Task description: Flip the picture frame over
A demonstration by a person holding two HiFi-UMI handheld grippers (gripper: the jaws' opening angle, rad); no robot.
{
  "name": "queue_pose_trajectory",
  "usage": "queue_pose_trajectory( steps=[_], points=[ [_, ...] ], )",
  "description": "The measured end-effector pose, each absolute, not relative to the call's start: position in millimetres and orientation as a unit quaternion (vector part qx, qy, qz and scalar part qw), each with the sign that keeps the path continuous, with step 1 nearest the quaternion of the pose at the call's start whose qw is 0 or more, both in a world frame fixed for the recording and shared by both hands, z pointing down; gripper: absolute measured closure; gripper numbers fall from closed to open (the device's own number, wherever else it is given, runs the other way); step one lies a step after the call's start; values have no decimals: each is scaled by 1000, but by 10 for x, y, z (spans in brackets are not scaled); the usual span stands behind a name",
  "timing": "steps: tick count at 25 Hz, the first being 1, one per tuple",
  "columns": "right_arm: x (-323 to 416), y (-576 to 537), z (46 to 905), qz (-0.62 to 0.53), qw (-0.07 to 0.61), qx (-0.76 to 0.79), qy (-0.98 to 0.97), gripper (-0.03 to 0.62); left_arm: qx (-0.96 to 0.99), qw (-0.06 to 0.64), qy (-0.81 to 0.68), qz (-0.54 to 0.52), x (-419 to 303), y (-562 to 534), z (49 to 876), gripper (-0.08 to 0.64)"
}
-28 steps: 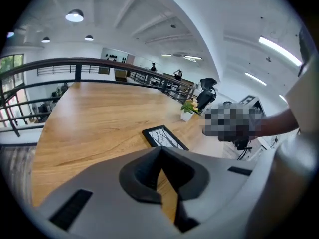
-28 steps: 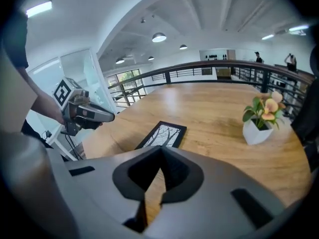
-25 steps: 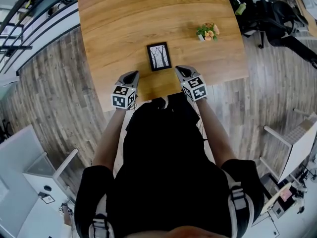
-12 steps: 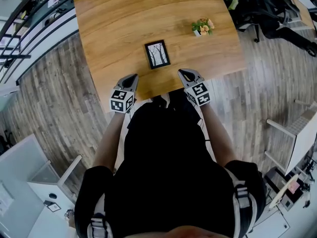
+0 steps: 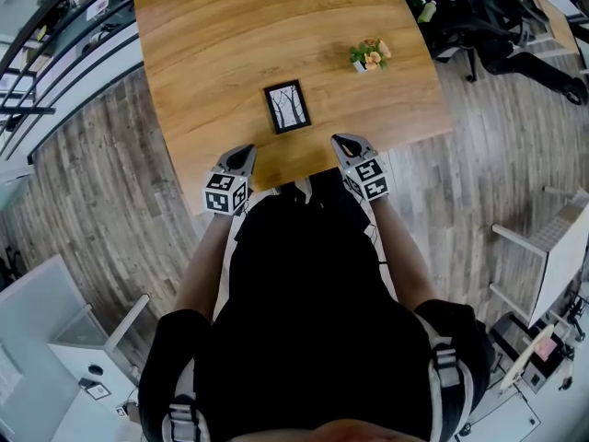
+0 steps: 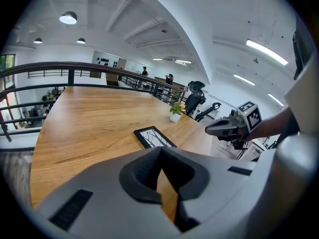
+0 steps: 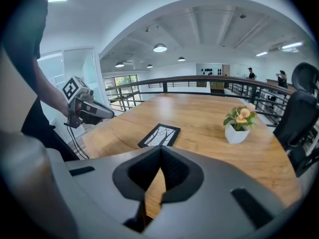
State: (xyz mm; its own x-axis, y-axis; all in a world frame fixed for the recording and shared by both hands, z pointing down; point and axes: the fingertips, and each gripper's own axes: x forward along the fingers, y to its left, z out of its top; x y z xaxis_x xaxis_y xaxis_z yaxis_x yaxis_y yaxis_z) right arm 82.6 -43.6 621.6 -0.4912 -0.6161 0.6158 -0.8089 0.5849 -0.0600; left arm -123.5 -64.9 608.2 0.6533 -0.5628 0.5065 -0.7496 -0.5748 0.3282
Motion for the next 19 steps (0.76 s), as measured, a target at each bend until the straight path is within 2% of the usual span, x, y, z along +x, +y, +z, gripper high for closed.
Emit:
queue_pose_trajectory(
  steps=[19],
  points=[
    [805, -435, 6288, 187, 274, 417, -846, 584, 858, 283, -392, 175, -1203, -595, 6173, 541]
  ],
)
